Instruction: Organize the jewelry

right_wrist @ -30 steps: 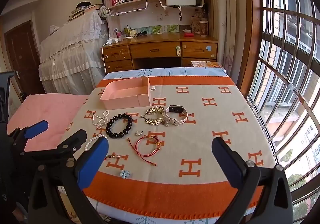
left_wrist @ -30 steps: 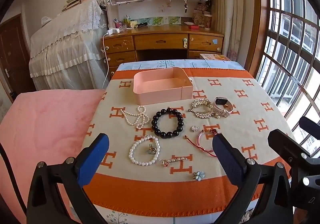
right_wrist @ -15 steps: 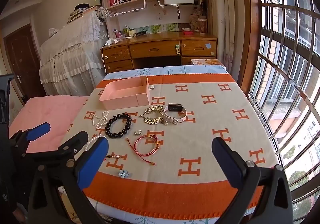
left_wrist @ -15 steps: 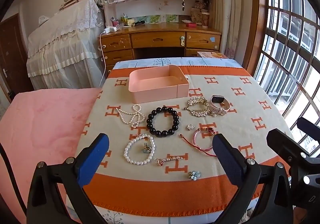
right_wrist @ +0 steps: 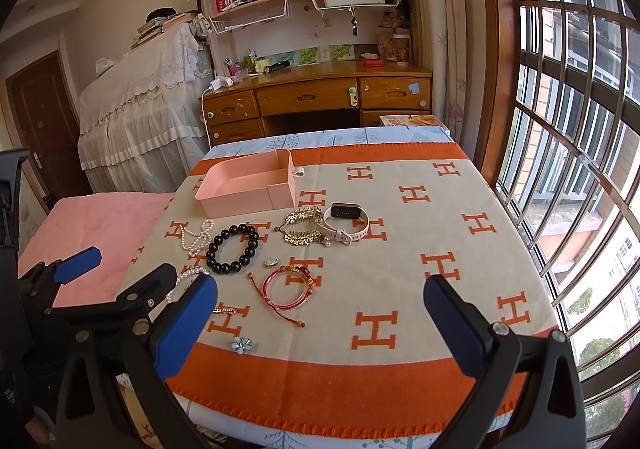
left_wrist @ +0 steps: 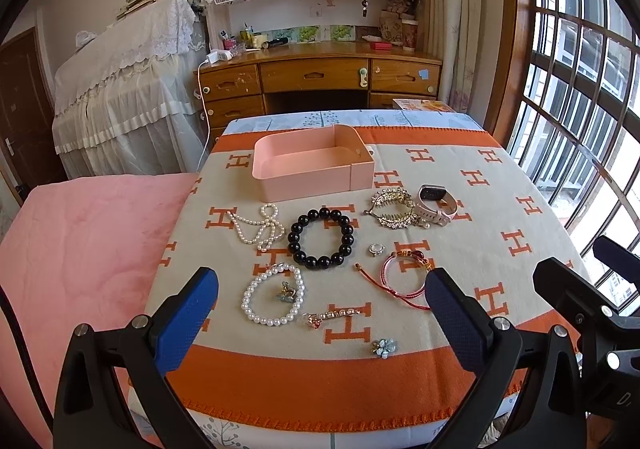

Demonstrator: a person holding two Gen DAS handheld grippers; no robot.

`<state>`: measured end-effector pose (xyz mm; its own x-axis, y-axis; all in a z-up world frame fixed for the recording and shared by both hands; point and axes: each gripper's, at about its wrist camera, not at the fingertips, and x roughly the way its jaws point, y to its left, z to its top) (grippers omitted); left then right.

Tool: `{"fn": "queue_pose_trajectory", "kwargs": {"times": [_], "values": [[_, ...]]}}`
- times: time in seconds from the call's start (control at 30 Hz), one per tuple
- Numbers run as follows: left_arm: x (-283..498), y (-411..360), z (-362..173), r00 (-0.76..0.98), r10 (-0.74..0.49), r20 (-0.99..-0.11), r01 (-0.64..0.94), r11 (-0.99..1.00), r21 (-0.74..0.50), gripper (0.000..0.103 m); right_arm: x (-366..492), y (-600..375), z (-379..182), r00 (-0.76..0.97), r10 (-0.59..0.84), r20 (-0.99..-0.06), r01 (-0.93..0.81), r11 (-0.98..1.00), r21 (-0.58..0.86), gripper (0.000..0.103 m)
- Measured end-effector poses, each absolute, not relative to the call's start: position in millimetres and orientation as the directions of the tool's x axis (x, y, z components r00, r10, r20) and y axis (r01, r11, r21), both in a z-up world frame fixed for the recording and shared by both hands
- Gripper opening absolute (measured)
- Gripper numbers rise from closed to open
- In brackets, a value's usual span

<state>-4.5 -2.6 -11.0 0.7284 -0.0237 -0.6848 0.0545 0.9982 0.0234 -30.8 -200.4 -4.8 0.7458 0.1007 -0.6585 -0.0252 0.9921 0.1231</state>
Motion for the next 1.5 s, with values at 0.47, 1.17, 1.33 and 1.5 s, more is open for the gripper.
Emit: {"fn": "queue_pose_trajectory", "kwargs": {"times": [0.47, 1.17, 1.33, 1.5], "values": [[-3, -16, -18, 0.716, -0.031, -0.698, 0.055, 0.998, 0.012, 0.102, -31, -201, -11, 0.744, 0.126, -0.656, -0.039, 0.988, 0.147, 0.103], [29, -7, -27, 0.673, 0.005, -0.74, 0.047, 0.998, 0.05, 0.102, -12, -194, -10, 0.741, 0.172, -0.649, -0.107, 0.984, 0.14, 0.102], [52, 0, -22, 0.683, 0.014, -0.73, 0.102, 0.988, 0.115, 0.102, 3, -202, -13, 0.713, 0.206, -0.67, -0.112, 0.977, 0.181, 0.097], [79, 16, -8, 0.677, 0.064, -0.733, 0.119, 0.973, 0.196, 0.102, 37, -222, -14, 0.674, 0.215, -0.706, -0.097, 0.974, 0.204, 0.089]]}}
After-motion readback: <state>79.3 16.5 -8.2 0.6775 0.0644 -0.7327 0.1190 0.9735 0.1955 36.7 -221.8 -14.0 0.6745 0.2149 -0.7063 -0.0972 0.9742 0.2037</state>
